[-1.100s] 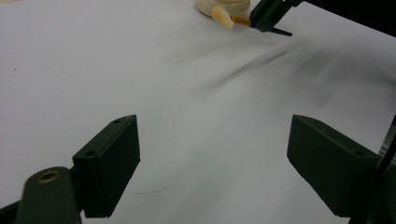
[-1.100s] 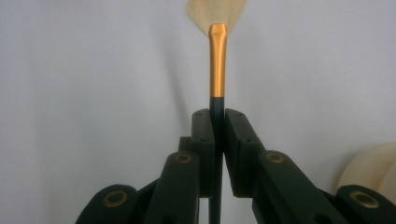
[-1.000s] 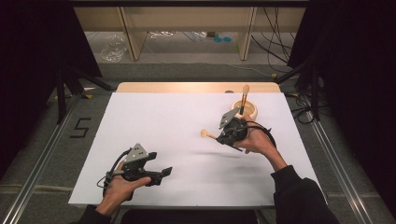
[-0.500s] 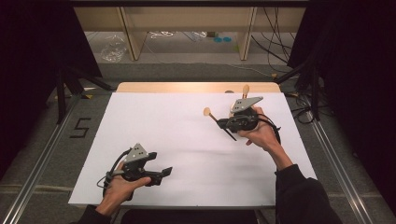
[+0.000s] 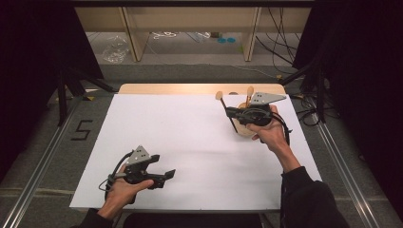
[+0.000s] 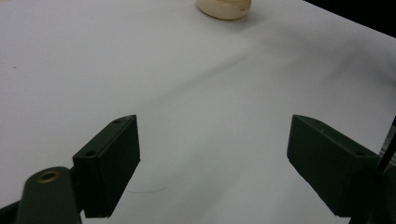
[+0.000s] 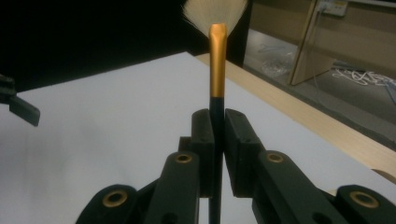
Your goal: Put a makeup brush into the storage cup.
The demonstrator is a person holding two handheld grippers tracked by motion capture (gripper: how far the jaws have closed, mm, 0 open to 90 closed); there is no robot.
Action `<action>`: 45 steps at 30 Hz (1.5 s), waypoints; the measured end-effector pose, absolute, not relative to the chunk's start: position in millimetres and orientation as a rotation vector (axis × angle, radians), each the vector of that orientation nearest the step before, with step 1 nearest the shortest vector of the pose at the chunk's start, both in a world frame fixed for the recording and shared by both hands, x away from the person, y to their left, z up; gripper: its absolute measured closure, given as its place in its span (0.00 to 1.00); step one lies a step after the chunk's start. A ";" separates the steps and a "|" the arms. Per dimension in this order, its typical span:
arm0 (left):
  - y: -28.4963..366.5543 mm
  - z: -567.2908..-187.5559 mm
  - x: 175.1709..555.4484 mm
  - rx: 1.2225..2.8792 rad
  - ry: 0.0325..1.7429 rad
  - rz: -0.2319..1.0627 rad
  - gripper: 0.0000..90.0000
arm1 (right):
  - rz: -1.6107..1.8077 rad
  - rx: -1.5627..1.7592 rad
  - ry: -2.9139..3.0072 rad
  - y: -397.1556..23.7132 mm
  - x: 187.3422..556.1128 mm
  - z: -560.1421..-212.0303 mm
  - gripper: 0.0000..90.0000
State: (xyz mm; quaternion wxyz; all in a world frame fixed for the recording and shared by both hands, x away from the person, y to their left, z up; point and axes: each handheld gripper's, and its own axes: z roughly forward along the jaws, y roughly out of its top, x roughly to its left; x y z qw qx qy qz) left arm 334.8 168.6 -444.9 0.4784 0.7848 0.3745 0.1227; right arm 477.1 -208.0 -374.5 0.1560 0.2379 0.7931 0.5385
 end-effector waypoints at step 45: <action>168.3 -446.1 335.3 1.918 0.915 0.295 0.19 | 1.650 0.955 1.869 -270.2 524.0 -366.4 0.92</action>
